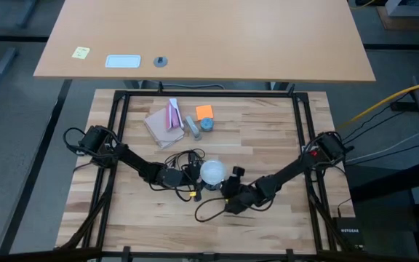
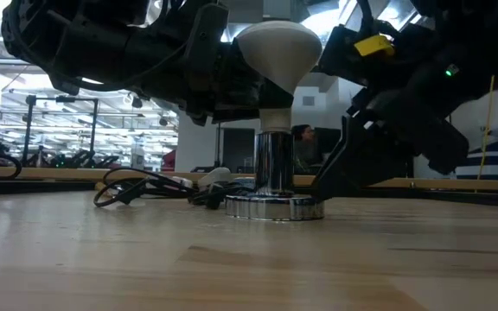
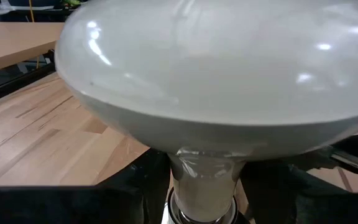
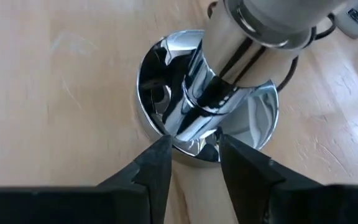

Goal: Screw lightbulb
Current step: Insert the white lightbulb into the silver lamp

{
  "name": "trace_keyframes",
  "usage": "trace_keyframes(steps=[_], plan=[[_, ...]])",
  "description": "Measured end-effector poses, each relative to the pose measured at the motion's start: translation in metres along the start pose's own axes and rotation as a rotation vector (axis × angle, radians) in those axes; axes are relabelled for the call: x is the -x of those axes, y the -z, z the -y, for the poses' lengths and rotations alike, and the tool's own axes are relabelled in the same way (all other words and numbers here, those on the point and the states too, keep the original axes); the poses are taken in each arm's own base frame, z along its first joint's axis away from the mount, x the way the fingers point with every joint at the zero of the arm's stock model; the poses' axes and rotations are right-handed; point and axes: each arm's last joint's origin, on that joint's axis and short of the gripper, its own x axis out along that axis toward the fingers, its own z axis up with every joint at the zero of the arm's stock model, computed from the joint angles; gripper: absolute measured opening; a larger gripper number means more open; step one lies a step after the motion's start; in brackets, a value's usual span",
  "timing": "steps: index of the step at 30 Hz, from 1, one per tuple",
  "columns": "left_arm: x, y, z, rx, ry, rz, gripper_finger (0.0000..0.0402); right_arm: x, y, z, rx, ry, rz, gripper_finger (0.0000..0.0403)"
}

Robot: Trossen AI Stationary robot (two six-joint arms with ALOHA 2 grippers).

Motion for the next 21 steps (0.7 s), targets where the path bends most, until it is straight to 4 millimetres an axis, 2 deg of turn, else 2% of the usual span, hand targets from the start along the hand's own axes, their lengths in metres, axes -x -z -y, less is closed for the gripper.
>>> trace_keyframes(steps=[6,15,21], plan=[[0.0,0.0,0.0,-0.001,-0.004,0.0,0.0166,-0.002,0.0,0.004,-0.001,0.022,-0.007,0.0138],[0.0,0.0,0.0,0.0,-0.004,0.0,0.0166,-0.006,-0.001,0.015,0.012,0.156,0.007,0.0138],[0.0,0.0,0.0,0.0,-0.003,0.0,0.0166,-0.003,0.001,0.01,0.024,0.137,0.004,0.0138]])
